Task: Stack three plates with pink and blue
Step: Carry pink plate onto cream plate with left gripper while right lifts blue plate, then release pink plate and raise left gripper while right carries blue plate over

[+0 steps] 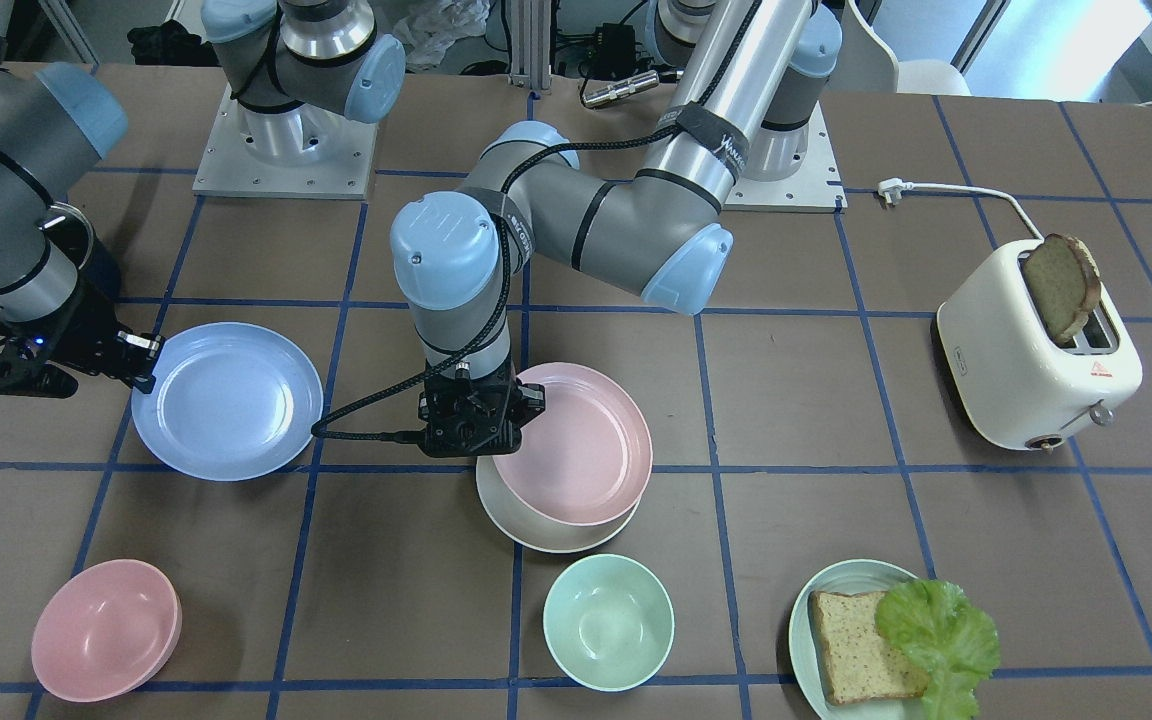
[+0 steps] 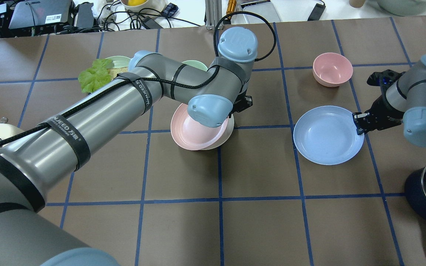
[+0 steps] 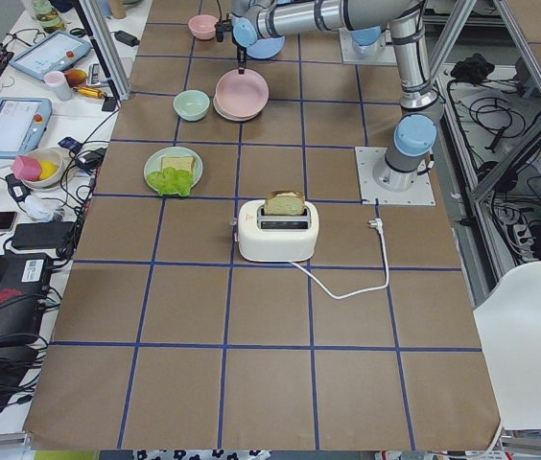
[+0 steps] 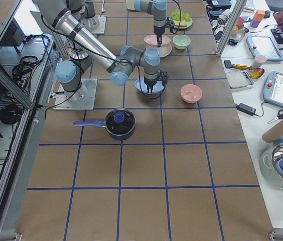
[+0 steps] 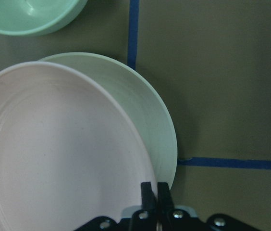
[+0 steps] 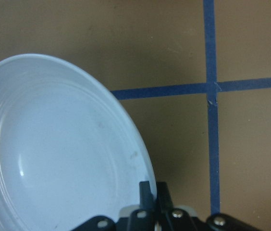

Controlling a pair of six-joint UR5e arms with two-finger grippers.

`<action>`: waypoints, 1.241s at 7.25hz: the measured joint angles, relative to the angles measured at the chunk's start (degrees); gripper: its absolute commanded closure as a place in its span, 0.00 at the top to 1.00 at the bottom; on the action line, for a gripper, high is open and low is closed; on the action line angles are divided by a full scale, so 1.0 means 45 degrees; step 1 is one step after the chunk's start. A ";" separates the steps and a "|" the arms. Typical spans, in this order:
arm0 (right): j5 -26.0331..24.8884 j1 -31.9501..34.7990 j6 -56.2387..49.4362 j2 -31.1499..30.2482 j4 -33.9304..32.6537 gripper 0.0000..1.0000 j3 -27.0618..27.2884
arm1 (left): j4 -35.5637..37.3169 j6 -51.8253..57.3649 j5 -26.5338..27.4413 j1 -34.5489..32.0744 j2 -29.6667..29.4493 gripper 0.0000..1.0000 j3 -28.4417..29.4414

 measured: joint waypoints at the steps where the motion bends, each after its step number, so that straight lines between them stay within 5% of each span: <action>1: -0.0002 0.0000 -0.0006 0.0011 0.0262 0.00 -0.0295 | 0.0282 0.0001 0.0015 -0.0039 -0.0176 0.00 0.0007; 2: -0.0005 0.0000 -0.0006 0.0021 0.0369 0.00 -0.0508 | 0.0564 0.0011 0.0023 -0.0045 -0.0322 0.35 0.0007; 3: -0.0006 0.0007 0.0007 0.0039 0.0502 0.00 -0.0769 | 0.0710 0.0000 0.0039 -0.0047 -0.0404 0.99 0.0006; 9: 0.0128 0.2489 0.2436 0.0008 0.0950 0.00 -0.1602 | -0.0323 0.2021 0.0006 0.0742 0.1165 1.00 0.0196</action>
